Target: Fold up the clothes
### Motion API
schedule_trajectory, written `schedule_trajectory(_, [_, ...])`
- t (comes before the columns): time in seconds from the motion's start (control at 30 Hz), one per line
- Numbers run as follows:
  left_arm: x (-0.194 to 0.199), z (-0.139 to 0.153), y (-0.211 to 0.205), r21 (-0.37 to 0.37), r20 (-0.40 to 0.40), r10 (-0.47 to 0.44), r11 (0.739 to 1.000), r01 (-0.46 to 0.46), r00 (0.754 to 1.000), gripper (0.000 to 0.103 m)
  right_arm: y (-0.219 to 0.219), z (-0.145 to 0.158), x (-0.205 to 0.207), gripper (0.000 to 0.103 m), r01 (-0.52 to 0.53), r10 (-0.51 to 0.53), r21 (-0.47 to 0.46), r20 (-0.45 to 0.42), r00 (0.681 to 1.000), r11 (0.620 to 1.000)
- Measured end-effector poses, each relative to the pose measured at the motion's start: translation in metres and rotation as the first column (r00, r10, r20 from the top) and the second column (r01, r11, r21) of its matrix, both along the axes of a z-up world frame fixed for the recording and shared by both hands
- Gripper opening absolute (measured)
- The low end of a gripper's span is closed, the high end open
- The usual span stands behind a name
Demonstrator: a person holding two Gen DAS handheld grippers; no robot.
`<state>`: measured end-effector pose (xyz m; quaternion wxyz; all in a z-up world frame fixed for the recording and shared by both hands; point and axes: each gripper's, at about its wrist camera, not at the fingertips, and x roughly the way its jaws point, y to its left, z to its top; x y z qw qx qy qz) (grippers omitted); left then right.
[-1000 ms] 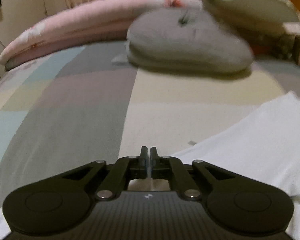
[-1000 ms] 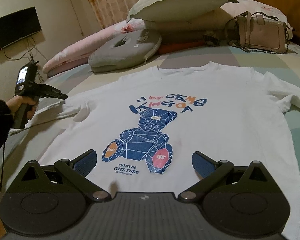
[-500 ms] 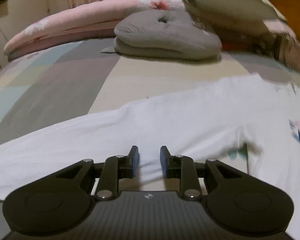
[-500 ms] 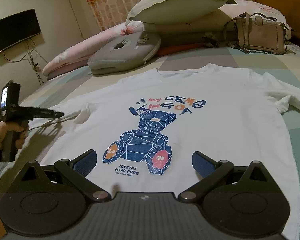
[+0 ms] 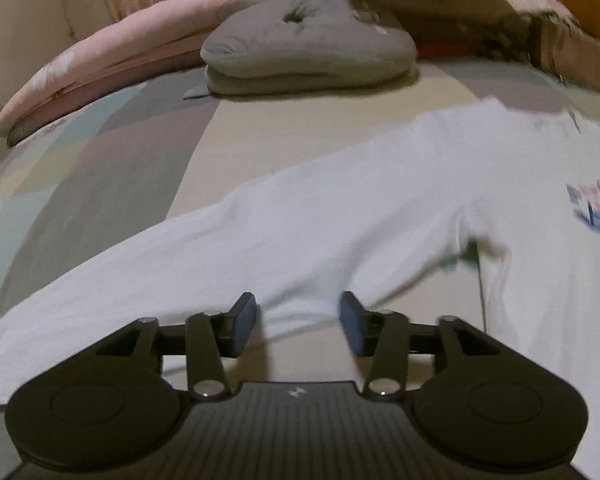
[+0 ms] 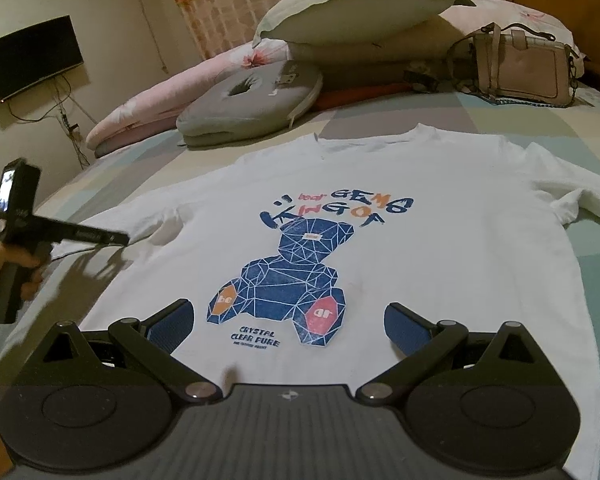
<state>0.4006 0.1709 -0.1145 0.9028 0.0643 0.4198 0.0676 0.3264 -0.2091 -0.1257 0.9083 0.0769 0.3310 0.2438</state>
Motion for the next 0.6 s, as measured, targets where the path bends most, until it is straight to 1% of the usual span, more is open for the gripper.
schedule_trajectory(0.03, [-0.002, 0.002, 0.001, 0.010, -0.009, 0.001, 1.000, -0.001, 1.000, 0.054, 0.000, 0.000, 0.000, 0.103, -0.002, 0.002, 0.003, -0.001, 1.000, 1.000])
schedule_trajectory(0.07, [-0.001, 0.005, 0.002, 0.013, 0.002, 0.000, 1.000, 0.000, 1.000, 0.054, 0.000, 0.000, -0.001, 0.103, -0.003, 0.003, 0.003, 0.000, 1.000, 1.000])
schedule_trajectory(0.1, [0.002, 0.009, 0.001, -0.001, 0.032, -0.008, 1.000, 0.008, 0.999, 0.054, -0.001, 0.000, -0.001, 0.103, -0.005, 0.005, 0.004, 0.002, 1.000, 1.000])
schedule_trajectory(0.13, [0.006, 0.013, 0.001, -0.033, 0.066, -0.016, 0.999, 0.019, 0.998, 0.056, -0.001, 0.001, -0.001, 0.103, -0.006, 0.006, 0.004, 0.003, 1.000, 1.000])
schedule_trajectory(0.2, [0.019, 0.017, 0.005, -0.123, 0.110, -0.014, 0.992, 0.028, 0.994, 0.057, 0.000, 0.001, -0.002, 0.103, -0.007, 0.007, 0.006, 0.004, 1.000, 1.000])
schedule_trajectory(0.27, [0.035, 0.014, 0.015, -0.189, 0.099, 0.024, 0.982, -0.005, 0.995, 0.057, 0.000, 0.002, -0.002, 0.103, -0.009, 0.009, 0.007, 0.004, 1.000, 1.000])
schedule_trajectory(0.3, [0.044, 0.009, 0.022, -0.199, 0.078, 0.050, 0.979, -0.033, 0.996, 0.057, 0.000, 0.002, -0.002, 0.103, -0.012, 0.012, 0.005, 0.004, 1.000, 1.000])
schedule_trajectory(0.37, [0.057, -0.003, 0.035, -0.177, 0.064, 0.092, 0.981, -0.080, 0.994, 0.056, 0.000, 0.002, -0.003, 0.103, -0.017, 0.017, 0.004, 0.004, 1.000, 1.000])
schedule_trajectory(0.4, [0.063, -0.009, 0.041, -0.164, 0.061, 0.112, 0.981, -0.101, 0.992, 0.061, 0.000, 0.002, -0.003, 0.103, -0.018, 0.018, 0.005, 0.005, 1.000, 1.000])
schedule_trajectory(0.53, [0.083, -0.011, 0.048, -0.145, 0.057, 0.149, 0.980, -0.139, 0.987, 0.070, 0.001, 0.002, -0.002, 0.103, -0.022, 0.022, 0.010, -0.001, 1.000, 1.000])
schedule_trajectory(0.57, [0.088, -0.011, 0.050, -0.141, 0.057, 0.157, 0.979, -0.147, 0.986, 0.070, 0.001, 0.002, -0.002, 0.103, -0.022, 0.022, 0.010, -0.001, 1.000, 1.000])
schedule_trajectory(0.6, [0.090, -0.008, 0.050, -0.146, 0.049, 0.163, 0.977, -0.155, 0.985, 0.066, 0.001, 0.002, -0.002, 0.103, -0.021, 0.021, 0.012, 0.000, 1.000, 1.000])
